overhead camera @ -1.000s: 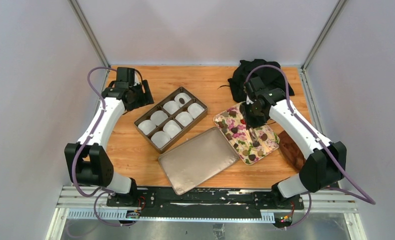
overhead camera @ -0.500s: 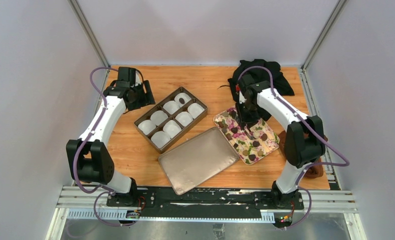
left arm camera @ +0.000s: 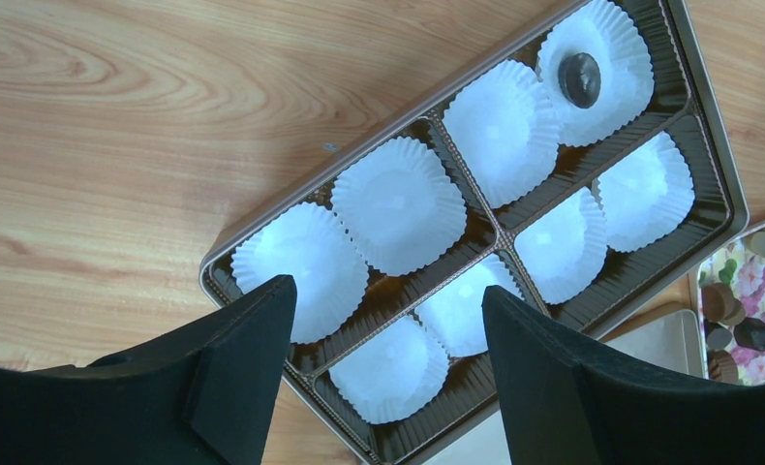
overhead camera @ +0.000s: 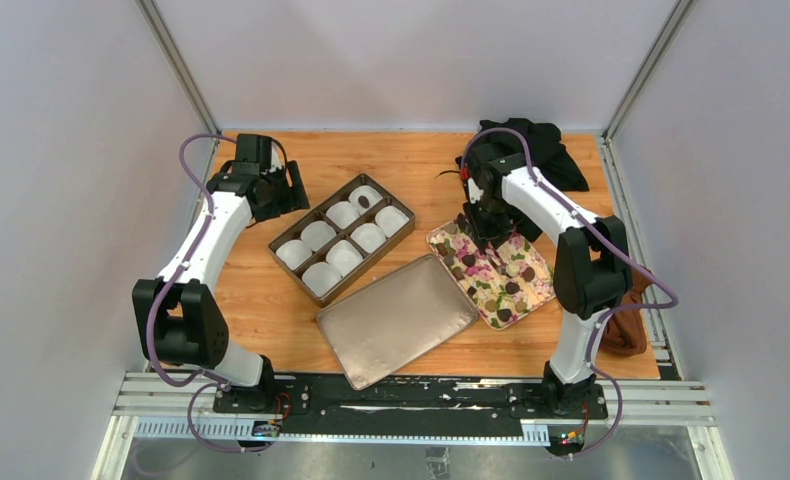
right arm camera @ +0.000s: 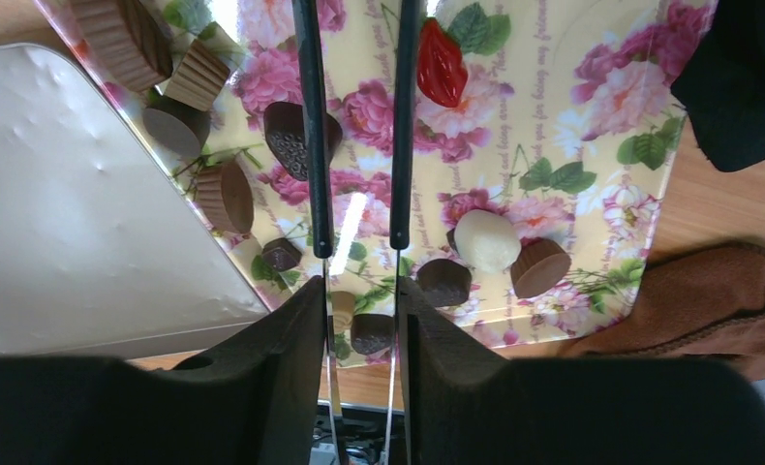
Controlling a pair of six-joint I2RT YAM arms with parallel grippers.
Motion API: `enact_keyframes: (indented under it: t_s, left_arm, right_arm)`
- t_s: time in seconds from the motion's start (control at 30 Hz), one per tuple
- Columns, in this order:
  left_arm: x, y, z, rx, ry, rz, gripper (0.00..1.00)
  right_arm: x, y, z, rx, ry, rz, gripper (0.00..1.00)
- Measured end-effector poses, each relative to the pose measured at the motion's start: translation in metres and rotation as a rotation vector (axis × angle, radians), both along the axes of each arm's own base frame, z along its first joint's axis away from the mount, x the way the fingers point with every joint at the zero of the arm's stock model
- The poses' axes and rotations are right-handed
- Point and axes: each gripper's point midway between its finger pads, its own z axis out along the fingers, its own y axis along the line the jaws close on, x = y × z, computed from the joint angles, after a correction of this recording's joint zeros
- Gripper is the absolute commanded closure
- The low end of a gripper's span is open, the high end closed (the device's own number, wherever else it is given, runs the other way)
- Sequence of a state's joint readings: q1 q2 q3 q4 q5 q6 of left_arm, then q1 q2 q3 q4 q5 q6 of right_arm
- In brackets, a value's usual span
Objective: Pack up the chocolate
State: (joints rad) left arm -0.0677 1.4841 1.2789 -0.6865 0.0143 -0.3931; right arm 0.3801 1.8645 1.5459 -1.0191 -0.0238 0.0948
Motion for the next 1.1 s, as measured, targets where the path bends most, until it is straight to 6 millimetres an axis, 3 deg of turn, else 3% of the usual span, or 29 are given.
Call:
enact_keyframes:
  t_s: [0.23, 0.43, 0.67, 0.77, 0.9, 1.0, 1.1]
  left_arm:
    - [0.0, 0.0, 0.0, 0.0, 0.0, 0.0, 0.25]
    - [0.0, 0.0, 0.0, 0.0, 0.0, 0.0, 0.25]
    - [0.001, 0.0, 0.002, 0.0, -0.006, 0.001, 0.24]
    - [0.004, 0.001, 0.008, -0.001, -0.019, 0.003, 0.24]
    - [0.008, 0.008, 0.014, -0.002, -0.033, 0.023, 0.24]
    - [0.009, 0.019, 0.016, -0.001, -0.039, 0.051, 0.24]
    - [0.009, 0.031, 0.016, 0.001, -0.036, 0.084, 0.24]
  right_arm:
    - [-0.002, -0.004, 0.005, -0.039, 0.002, 0.02, 0.84]
    - [-0.009, -0.004, 0.014, -0.065, 0.007, 0.037, 0.89]
    - [-0.003, 0.007, 0.057, -0.032, -0.076, 0.046, 0.92]
    - [0.006, 0.024, 0.084, 0.006, -0.147, 0.071, 0.91]
    - [0.014, 0.066, 0.121, 0.077, -0.248, 0.14, 0.91]
    - [0.016, 0.111, 0.136, 0.149, -0.287, 0.215, 0.92]
    - [0.02, 0.15, 0.132, 0.2, -0.285, 0.272, 0.92]
